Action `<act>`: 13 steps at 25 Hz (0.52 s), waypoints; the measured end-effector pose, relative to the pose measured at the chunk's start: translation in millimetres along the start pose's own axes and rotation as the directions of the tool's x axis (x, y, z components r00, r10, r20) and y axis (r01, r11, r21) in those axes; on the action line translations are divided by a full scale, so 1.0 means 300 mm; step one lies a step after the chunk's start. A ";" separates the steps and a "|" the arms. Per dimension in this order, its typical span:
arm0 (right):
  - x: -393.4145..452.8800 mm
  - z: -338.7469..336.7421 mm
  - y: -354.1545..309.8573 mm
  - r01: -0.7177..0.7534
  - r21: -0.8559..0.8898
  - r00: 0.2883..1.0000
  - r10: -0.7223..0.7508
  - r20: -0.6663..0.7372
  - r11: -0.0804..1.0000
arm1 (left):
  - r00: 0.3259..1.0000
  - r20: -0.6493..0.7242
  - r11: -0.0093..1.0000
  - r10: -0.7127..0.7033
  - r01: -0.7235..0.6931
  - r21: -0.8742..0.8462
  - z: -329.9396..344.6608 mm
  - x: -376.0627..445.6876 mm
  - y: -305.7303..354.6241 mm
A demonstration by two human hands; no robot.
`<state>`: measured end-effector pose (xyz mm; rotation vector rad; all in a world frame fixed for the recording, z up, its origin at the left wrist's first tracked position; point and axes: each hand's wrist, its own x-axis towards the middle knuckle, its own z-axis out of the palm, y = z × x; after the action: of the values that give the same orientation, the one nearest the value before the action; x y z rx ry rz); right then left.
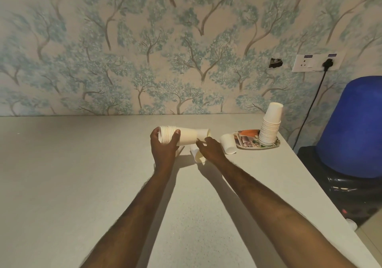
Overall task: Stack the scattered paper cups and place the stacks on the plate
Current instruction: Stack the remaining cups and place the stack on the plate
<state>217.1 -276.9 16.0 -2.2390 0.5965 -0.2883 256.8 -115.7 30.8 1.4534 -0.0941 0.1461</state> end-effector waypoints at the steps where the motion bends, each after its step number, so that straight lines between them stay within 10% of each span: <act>1: 0.011 0.014 -0.004 0.003 -0.043 1.000 -0.003 -0.005 0.999 | 1.000 -0.011 1.000 -0.006 0.006 0.001 -0.013 0.008 -0.006; 13: 0.059 0.063 0.041 0.016 -0.294 0.995 0.013 0.098 0.956 | 0.998 -0.054 0.998 -0.007 0.010 0.058 -0.069 0.076 -0.045</act>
<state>235.8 -280.8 -5.5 -2.5236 0.6171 -0.0909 280.8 -95.6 18.6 1.5066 -0.0398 0.1827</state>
